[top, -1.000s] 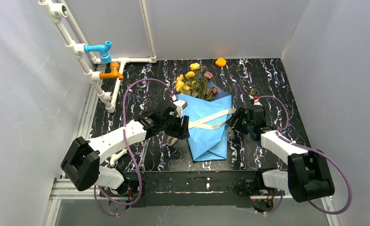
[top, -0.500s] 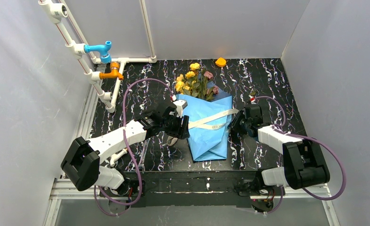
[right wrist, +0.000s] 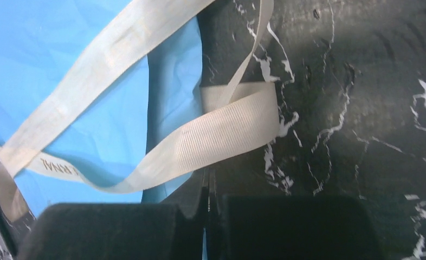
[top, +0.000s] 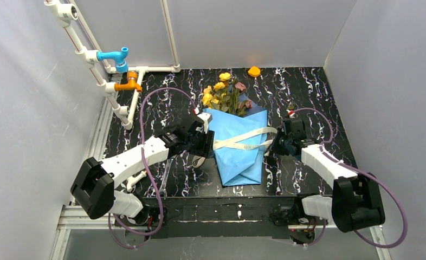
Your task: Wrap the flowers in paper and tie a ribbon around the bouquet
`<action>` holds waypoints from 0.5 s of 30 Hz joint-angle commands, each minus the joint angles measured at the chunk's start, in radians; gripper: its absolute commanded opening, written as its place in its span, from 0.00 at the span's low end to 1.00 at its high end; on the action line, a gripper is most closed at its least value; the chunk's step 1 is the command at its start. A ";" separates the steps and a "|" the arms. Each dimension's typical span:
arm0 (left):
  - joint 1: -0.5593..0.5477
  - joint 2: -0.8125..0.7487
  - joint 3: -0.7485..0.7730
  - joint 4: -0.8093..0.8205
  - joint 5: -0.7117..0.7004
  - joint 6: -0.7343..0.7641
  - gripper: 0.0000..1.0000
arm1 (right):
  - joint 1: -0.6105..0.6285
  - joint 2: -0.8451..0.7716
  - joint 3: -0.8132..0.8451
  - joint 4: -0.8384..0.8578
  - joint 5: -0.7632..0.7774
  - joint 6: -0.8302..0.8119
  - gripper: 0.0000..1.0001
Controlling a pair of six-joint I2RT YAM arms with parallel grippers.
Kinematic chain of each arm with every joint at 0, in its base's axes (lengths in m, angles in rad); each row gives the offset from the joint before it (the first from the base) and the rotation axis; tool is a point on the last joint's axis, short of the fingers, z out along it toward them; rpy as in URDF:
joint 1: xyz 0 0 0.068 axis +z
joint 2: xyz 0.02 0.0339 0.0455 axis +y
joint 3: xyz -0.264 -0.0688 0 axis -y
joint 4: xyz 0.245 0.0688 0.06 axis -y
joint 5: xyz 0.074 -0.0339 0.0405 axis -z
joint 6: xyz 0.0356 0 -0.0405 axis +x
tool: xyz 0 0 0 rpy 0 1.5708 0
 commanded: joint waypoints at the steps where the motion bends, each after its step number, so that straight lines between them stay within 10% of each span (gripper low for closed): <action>1: 0.000 -0.025 0.072 -0.107 -0.187 -0.039 0.50 | -0.005 -0.084 0.036 -0.187 -0.001 -0.085 0.01; 15: 0.177 0.135 0.119 -0.106 -0.229 -0.281 0.71 | -0.005 -0.310 0.043 -0.394 0.055 0.001 0.01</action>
